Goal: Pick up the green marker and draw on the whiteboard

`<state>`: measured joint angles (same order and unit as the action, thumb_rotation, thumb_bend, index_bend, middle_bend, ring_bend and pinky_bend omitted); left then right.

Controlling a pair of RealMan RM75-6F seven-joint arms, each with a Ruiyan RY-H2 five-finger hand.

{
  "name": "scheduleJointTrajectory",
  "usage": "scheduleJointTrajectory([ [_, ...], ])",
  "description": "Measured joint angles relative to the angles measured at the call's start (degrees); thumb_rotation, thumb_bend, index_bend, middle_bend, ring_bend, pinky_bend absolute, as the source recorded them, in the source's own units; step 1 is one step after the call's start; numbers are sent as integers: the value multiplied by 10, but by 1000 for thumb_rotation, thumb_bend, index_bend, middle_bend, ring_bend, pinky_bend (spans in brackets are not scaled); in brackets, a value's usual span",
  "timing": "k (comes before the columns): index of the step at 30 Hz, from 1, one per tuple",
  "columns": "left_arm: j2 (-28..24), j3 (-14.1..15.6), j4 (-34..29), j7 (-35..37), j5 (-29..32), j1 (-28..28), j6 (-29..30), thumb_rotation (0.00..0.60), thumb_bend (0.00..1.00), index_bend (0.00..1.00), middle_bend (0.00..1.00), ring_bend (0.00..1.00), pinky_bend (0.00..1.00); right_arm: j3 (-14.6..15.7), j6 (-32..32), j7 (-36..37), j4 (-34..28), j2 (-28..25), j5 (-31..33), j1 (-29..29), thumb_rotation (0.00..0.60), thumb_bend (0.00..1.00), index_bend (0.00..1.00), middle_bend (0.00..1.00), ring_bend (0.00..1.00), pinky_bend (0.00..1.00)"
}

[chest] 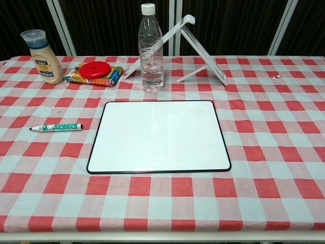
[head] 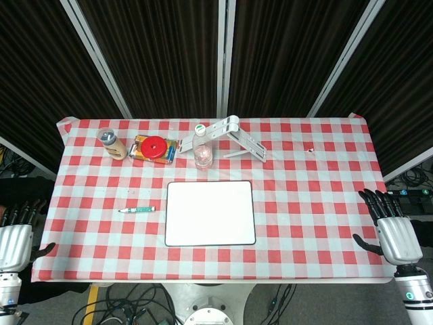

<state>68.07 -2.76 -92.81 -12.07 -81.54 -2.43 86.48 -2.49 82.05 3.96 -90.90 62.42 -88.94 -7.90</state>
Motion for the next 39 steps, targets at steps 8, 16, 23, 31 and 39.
scheduleJointTrajectory([
  [8,2,1,0,-1,-1,-1,-2,600,53,131,111,82,96,0,4,0,0,-2,1,2,600,112,0,67,0,13],
  [16,0,-2,-5,-19,-14,-19,-15,600,51,131,111,82,159,-4,19,-4,5,-10,-9,3,600,118,0,76,0,13],
  [23,3,-33,-9,-6,-17,-87,-87,600,47,285,227,383,759,-14,18,-1,6,-23,-13,-7,600,122,0,77,0,13],
  [31,51,-70,-5,-35,21,-211,-235,600,111,416,439,784,999,-16,18,2,14,-26,-9,-8,600,124,0,115,0,14],
  [39,116,-80,8,-220,157,-281,-301,600,166,431,439,849,1000,-14,8,13,23,-25,-3,-10,600,124,0,142,0,13],
])
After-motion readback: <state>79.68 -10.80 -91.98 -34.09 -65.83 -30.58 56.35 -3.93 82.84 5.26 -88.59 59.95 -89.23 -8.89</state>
